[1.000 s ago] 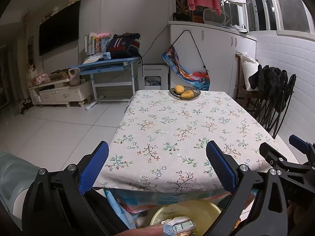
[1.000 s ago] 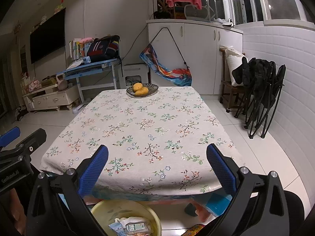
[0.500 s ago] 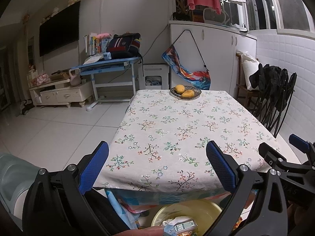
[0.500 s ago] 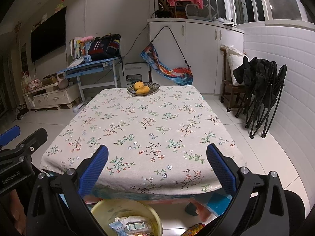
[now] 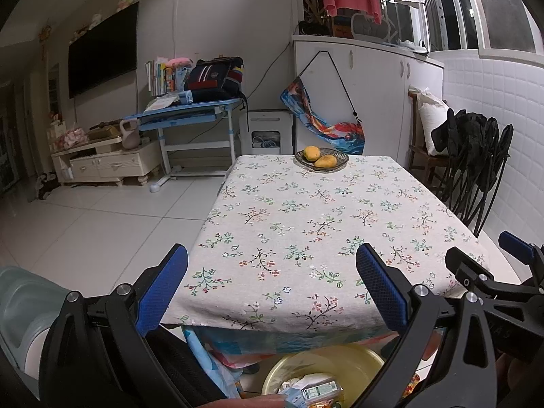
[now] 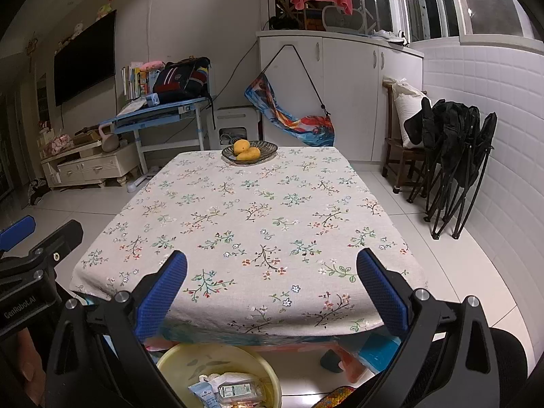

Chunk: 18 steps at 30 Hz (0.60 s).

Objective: Collect trash

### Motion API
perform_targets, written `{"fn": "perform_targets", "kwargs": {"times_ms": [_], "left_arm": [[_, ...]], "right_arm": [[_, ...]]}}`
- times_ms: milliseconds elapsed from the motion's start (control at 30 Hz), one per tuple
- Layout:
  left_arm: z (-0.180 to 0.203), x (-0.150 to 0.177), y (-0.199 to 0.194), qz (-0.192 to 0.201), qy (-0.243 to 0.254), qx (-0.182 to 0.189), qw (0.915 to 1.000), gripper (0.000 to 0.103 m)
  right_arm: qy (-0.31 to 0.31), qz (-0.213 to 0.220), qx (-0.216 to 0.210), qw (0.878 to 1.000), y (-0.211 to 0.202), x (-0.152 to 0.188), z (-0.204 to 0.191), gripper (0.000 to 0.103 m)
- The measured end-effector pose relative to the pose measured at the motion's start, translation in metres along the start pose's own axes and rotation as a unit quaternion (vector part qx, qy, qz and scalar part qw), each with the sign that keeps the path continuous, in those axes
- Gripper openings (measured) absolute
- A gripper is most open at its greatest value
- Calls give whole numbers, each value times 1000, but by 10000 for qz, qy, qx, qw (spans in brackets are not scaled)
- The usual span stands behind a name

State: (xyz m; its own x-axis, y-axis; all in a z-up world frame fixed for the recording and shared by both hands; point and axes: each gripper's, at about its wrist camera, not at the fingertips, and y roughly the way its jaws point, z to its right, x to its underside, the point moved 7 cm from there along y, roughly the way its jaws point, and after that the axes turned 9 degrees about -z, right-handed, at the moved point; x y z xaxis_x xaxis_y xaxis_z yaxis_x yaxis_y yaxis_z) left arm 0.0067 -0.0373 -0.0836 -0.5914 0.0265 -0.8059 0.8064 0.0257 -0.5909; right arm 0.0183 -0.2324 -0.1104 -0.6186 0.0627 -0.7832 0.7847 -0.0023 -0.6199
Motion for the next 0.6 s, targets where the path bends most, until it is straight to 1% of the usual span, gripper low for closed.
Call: {"fn": "perform_targets", "kwargs": {"times_ms": [200, 300, 467, 600], "left_arm": [[-1, 1, 0, 19, 17, -45, 10000, 96], [-4, 4, 0, 42, -34, 12, 10000, 96], [-5, 7, 4, -75, -32, 74, 9999, 96], [-5, 10, 14, -314, -32, 55, 9995, 96]], "right_arm": [[-12, -23, 0, 10000, 1, 1, -1, 96], [-24, -35, -1, 10000, 1, 2, -2, 96], [-32, -37, 19, 10000, 1, 2, -2, 96], [-26, -49, 35, 10000, 3, 1, 0, 96]]}}
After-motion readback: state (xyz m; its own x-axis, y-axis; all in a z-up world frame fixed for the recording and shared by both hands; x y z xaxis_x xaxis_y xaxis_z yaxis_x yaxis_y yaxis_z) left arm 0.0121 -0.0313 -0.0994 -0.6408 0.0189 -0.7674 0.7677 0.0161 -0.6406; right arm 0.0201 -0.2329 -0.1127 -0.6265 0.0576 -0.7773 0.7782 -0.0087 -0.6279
